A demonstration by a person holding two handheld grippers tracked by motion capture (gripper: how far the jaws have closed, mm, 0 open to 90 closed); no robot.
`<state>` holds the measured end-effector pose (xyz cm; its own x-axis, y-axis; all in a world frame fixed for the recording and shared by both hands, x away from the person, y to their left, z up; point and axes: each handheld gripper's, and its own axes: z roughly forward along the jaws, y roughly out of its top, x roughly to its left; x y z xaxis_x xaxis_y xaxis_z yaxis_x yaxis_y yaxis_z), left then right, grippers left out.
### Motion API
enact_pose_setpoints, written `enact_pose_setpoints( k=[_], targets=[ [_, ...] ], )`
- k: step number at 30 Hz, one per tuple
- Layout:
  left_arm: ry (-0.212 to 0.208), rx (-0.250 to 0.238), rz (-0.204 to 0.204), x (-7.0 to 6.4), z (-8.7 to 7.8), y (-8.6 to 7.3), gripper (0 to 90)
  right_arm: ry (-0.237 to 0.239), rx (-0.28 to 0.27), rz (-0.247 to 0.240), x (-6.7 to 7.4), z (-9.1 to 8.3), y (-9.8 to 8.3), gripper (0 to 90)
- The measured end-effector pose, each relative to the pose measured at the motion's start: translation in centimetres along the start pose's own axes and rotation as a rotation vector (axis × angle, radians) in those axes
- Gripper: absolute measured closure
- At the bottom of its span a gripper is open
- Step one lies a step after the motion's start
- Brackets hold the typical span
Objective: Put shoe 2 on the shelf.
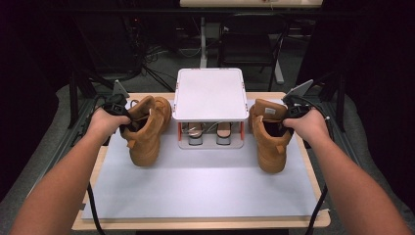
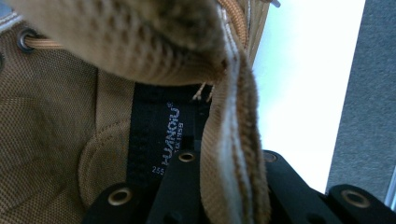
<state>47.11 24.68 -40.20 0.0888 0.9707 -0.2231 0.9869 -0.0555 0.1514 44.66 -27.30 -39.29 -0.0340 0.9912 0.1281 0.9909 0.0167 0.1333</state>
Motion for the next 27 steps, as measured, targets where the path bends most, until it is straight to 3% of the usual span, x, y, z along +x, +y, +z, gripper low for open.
enact_pose_setpoints(
  k=[8, 19, 27],
  targets=[
    [-0.004, -0.016, -0.055, -0.3, 0.5, 1.0, 86.2, 0.031, -0.021, 0.045, -0.2, 0.2, 2.1, 86.3],
    [-0.008, -0.049, -0.112, -0.5, -0.1, 2.1, 86.0, -0.015, -0.062, 0.069, -0.4, -0.4, 4.2, 86.2],
    [-0.020, -0.034, -0.137, -0.2, 0.1, 2.8, 86.1, -0.015, -0.063, 0.083, 0.0, -1.0, 4.8, 86.1]
  ],
)
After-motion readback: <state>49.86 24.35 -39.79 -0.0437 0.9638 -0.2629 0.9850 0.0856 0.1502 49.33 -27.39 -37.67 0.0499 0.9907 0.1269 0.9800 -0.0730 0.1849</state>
